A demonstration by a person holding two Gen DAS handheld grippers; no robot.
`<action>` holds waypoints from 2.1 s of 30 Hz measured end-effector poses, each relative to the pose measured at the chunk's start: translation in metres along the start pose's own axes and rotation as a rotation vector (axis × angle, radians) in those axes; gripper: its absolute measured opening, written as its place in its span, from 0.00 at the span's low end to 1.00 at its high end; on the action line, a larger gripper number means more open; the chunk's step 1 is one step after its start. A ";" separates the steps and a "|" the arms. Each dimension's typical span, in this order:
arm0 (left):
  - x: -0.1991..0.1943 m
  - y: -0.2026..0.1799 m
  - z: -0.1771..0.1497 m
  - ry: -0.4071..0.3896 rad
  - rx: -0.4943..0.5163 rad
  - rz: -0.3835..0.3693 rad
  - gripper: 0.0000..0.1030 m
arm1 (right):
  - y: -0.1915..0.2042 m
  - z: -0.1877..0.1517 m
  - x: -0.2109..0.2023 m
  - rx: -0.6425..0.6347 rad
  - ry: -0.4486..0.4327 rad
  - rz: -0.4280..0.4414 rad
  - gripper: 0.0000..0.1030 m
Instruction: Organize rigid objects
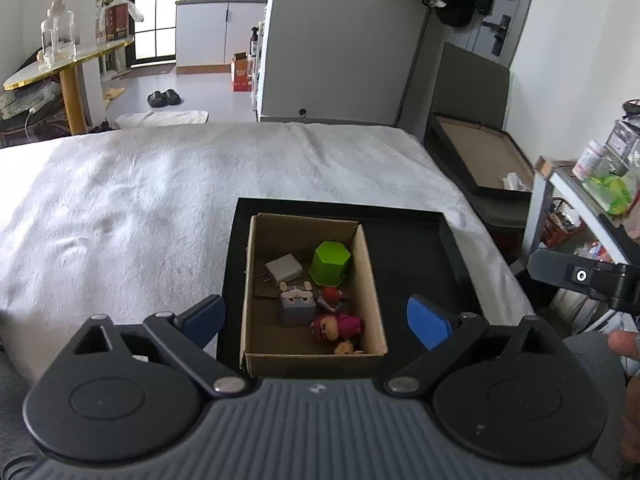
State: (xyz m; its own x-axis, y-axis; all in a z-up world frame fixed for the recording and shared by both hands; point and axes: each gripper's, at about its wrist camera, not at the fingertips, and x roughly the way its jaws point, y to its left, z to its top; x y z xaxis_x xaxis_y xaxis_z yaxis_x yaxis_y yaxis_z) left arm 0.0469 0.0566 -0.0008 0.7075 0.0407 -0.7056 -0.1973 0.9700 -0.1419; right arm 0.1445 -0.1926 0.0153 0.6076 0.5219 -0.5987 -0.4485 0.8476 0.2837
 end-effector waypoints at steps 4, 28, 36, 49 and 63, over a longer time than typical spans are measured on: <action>-0.009 -0.006 0.000 -0.001 0.026 0.000 0.96 | 0.003 -0.001 -0.012 -0.001 0.005 -0.008 1.00; -0.063 -0.029 -0.011 -0.033 0.134 -0.050 0.97 | 0.010 -0.010 -0.071 0.008 0.003 -0.136 1.00; -0.069 -0.033 -0.019 -0.045 0.162 -0.056 0.97 | 0.014 -0.013 -0.081 0.012 -0.007 -0.159 1.00; -0.068 -0.026 -0.026 -0.041 0.139 -0.040 0.99 | 0.017 -0.024 -0.083 0.002 0.002 -0.198 1.00; -0.064 -0.029 -0.031 -0.027 0.153 -0.036 0.99 | 0.018 -0.030 -0.077 -0.014 0.026 -0.221 1.00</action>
State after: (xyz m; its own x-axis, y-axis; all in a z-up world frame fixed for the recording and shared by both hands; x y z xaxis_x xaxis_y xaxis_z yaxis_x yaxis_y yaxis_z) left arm -0.0140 0.0188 0.0269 0.7303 0.0095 -0.6830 -0.0669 0.9961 -0.0577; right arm 0.0699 -0.2203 0.0447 0.6754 0.3205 -0.6641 -0.3154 0.9396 0.1326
